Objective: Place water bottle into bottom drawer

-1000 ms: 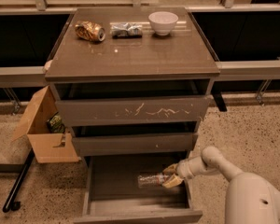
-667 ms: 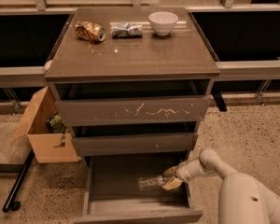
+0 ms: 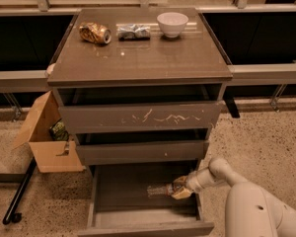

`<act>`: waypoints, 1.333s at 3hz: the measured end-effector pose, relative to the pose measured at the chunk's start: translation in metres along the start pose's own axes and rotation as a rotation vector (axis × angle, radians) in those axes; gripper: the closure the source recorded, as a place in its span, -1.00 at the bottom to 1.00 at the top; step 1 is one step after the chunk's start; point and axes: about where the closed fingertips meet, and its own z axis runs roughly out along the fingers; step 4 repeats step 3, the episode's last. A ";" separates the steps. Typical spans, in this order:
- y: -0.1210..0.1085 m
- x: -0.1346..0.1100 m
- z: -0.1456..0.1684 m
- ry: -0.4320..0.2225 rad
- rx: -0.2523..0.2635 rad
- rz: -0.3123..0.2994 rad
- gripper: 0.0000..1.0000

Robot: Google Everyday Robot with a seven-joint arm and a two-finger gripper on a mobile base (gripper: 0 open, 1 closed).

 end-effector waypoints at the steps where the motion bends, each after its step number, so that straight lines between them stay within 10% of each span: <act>1: 0.000 0.000 0.000 0.001 0.000 0.001 -0.76; 4: -0.001 -0.013 -0.046 -0.091 0.000 -0.025 -1.00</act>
Offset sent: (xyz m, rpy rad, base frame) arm 0.0136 -0.0262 0.0411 0.0984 -0.0393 0.0045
